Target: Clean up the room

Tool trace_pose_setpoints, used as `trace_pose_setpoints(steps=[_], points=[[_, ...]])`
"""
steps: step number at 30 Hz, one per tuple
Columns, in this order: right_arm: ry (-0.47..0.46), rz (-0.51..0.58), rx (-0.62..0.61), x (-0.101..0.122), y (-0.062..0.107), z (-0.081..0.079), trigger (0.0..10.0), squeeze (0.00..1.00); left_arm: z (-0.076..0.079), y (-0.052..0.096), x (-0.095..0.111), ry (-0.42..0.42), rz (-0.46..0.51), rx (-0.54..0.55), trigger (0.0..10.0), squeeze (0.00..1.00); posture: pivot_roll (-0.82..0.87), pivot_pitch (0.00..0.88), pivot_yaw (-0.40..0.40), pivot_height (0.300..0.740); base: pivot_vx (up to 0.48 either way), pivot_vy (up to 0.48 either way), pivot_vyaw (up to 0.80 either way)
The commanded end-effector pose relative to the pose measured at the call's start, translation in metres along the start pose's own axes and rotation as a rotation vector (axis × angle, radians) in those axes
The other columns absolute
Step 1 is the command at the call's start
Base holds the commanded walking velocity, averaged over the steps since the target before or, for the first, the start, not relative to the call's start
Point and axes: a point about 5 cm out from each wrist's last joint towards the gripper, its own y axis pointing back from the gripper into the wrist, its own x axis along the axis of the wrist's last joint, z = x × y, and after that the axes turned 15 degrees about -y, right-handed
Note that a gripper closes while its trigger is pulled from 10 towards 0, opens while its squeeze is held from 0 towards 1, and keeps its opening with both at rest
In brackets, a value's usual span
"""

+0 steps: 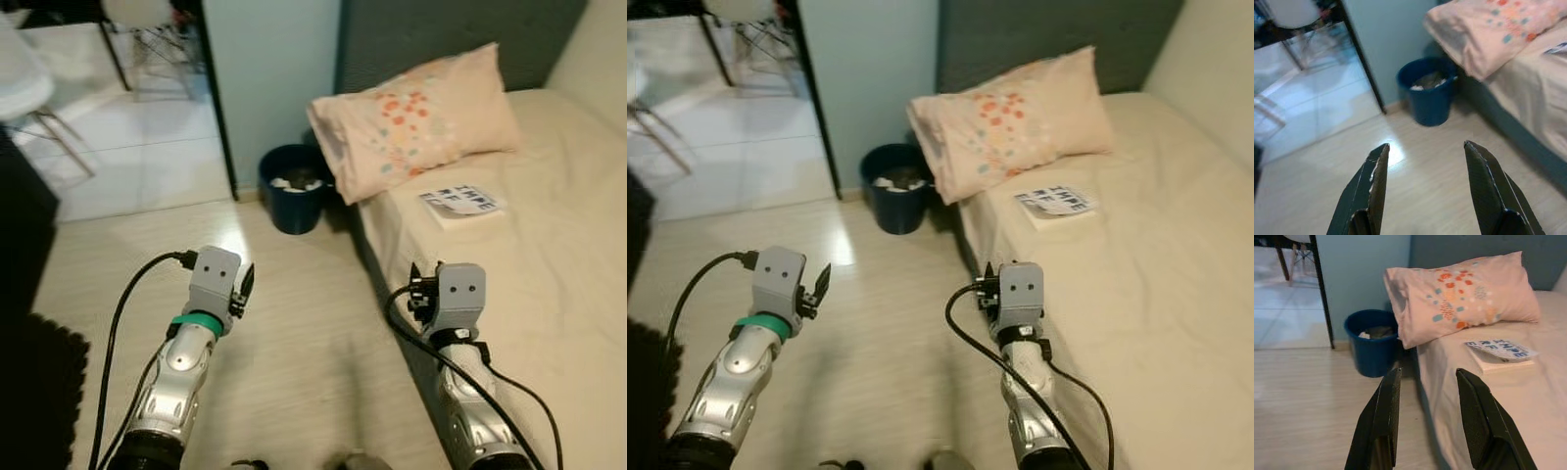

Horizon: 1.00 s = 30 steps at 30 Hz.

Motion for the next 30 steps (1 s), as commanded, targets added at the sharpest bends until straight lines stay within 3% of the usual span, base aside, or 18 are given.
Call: trace_pose_setpoints(steps=[1,30], points=[[0.001,-0.020,-0.016,-0.0056,0.0049,0.0034,10.0,0.00,0.0041,0.0012,-0.0023,0.000,-0.013,-0.019,10.0,0.00,-0.15,0.045,0.061,0.725,-0.296,0.000,0.00],[0.009,-0.030,-0.020,-0.0078,0.0070,0.0047,10.0,0.00,0.0057,0.0026,-0.0025,0.004,-0.016,-0.020,10.0,0.00,-0.15,0.054,0.058,0.725,-0.298,0.000,0.00]])
